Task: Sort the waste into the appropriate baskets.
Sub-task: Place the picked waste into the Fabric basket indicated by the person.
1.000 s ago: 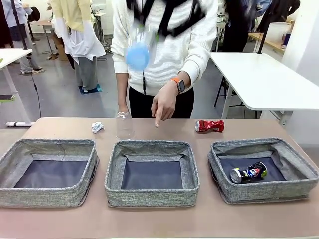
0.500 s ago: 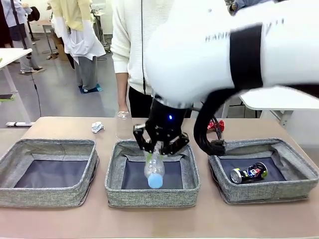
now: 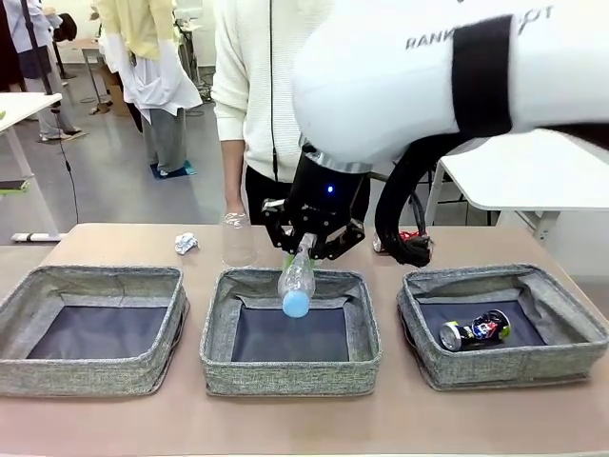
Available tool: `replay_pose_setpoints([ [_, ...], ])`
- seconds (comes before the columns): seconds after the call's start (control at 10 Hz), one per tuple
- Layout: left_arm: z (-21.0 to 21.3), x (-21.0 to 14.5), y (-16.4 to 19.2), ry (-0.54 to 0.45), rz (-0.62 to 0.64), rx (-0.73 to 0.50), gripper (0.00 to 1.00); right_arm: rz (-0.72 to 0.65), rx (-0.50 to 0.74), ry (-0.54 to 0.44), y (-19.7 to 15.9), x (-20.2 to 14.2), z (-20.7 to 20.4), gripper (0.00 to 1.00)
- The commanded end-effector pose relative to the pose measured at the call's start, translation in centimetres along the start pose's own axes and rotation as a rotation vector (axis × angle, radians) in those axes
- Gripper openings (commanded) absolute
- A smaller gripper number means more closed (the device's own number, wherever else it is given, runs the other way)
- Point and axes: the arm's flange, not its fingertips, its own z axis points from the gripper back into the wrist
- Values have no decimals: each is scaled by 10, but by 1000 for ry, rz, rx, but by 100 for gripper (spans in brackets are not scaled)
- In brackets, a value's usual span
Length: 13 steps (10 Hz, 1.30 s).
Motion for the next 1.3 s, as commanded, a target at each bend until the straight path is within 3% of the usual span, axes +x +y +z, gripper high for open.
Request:
replay_pose_setpoints([
  [0.0, -1, -2, -2, 1, -8, -18, 100, 59, -16, 0, 1, -9, -9, 21],
  [0.1, -1, -2, -2, 1, -8, -18, 100, 0, 0, 0, 0, 0, 0, 21],
  [0.4, -1, -2, -2, 1, -8, -18, 100, 13, 29, 29, -2, 18, -52, 21],
  [0.7, -1, -2, -2, 1, -8, -18, 100, 1, 23, 33, -2, 21, -64, 21],
  [0.8, -1, -2, -2, 1, -8, -18, 100, -2, 27, 39, -2, 22, -64, 42],
  [0.9, -1, -2, -2, 1, -8, -18, 100, 3, 26, 36, -1, 22, -66, 78],
  [1.0, -1, -2, -2, 1, -8, -18, 100, 3, 24, 34, -1, 22, -67, 100],
  [1.2, -1, -2, -2, 1, -8, -18, 100, -6, 35, 23, -3, 24, -67, 100],
])
